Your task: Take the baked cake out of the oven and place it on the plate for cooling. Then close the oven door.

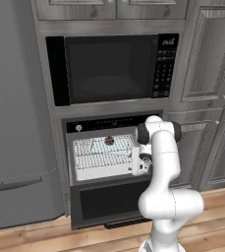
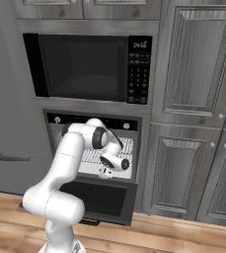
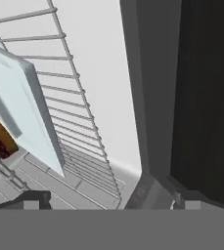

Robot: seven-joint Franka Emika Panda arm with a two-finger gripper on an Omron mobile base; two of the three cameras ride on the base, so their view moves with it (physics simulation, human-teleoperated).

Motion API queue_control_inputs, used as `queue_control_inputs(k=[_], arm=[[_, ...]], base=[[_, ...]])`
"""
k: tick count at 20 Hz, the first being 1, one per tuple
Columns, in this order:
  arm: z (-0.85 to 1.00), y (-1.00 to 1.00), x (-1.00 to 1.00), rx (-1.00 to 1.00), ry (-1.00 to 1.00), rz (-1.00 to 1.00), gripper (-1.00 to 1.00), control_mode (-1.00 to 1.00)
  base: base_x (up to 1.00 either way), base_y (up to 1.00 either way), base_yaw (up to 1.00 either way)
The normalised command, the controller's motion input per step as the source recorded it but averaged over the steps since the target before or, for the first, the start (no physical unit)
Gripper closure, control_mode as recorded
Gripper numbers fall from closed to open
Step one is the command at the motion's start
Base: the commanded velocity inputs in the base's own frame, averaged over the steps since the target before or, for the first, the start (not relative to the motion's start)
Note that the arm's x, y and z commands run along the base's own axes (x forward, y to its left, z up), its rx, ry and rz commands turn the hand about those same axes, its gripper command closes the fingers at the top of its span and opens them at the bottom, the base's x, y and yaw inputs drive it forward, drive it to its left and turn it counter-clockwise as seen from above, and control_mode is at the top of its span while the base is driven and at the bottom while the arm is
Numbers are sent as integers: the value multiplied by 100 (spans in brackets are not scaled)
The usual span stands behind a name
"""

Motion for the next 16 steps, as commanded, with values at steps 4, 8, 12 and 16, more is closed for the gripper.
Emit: queue_control_inputs(k=[4, 8, 12, 16], arm=[[-26, 11, 35, 1, 5, 0, -100, -100], [-23, 8, 35, 4, 1, 0, -100, -100], [-30, 2, 20, 5, 0, 0, -100, -100], [-26, 0, 19, 5, 0, 0, -100, -100]], base=[[0, 0, 0], [0, 0, 0], [0, 0, 0], [0, 0, 0]])
